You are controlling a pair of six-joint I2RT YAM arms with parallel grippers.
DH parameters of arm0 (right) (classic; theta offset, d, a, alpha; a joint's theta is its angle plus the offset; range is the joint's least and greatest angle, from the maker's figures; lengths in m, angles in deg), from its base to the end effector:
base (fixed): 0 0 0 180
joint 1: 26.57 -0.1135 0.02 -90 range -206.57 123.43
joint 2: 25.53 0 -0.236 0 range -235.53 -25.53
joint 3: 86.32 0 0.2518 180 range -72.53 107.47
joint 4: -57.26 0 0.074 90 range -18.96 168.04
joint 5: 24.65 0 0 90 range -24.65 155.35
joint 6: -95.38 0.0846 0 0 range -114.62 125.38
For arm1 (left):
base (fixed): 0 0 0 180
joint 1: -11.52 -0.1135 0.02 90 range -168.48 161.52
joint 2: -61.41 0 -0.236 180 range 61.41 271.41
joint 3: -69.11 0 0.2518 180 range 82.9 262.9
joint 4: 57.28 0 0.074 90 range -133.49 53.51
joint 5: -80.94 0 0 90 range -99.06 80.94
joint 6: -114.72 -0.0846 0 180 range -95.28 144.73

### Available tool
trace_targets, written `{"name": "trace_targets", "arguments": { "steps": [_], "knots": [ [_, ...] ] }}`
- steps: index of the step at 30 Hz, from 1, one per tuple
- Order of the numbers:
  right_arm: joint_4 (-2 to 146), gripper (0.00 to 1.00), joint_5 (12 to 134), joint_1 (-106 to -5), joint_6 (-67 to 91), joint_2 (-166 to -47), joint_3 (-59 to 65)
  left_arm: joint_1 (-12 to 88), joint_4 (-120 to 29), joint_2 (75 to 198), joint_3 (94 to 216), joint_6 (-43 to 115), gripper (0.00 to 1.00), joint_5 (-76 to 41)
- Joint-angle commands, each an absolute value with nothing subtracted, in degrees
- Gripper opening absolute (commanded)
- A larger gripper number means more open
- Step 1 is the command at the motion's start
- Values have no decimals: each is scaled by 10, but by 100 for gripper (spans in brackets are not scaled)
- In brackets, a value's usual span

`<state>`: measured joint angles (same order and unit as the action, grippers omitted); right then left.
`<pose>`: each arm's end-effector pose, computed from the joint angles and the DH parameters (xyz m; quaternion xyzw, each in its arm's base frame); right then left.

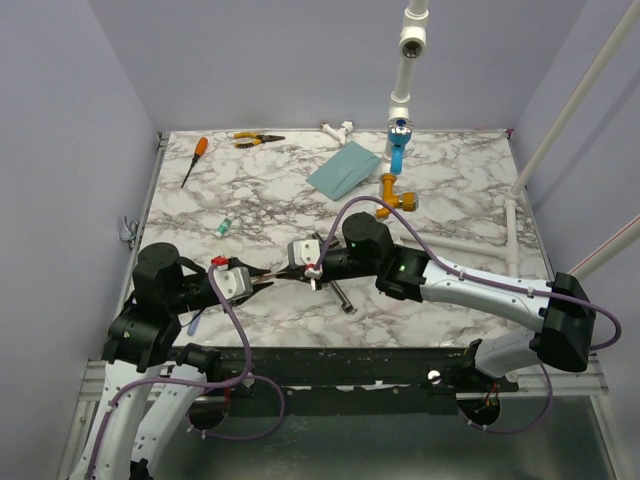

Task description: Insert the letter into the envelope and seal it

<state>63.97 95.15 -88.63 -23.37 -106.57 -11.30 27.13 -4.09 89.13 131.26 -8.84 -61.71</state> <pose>0.1397 0.3531 0.2877 -0.6503 0.4157 0.3654 0.5205 0.1143 -0.1018 0.3253 0.5380 0.5551 -0.2746 0.5719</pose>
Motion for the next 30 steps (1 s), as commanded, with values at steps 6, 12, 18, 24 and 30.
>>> {"name": "trace_targets", "arguments": {
  "steps": [6, 12, 18, 24, 30],
  "knots": [
    [649, 1, 952, -892, -253, -1068, -105, 288, -59, 903, 1318, -86, 0, -630],
    [651, 1, 947, -893, -258, -1068, -103, 295, -63, 906, 1311, -93, 0, -620],
    [648, 1, 946, -893, -256, -1070, -107, 296, -64, 909, 1314, -87, 0, -606],
    [624, 1, 915, -893, -224, -1085, -117, 296, -68, 925, 1316, -80, 0, -522],
    [647, 1, 866, -893, -175, -1108, -99, 296, -69, 936, 1322, -68, 0, -536]
  ]
}}
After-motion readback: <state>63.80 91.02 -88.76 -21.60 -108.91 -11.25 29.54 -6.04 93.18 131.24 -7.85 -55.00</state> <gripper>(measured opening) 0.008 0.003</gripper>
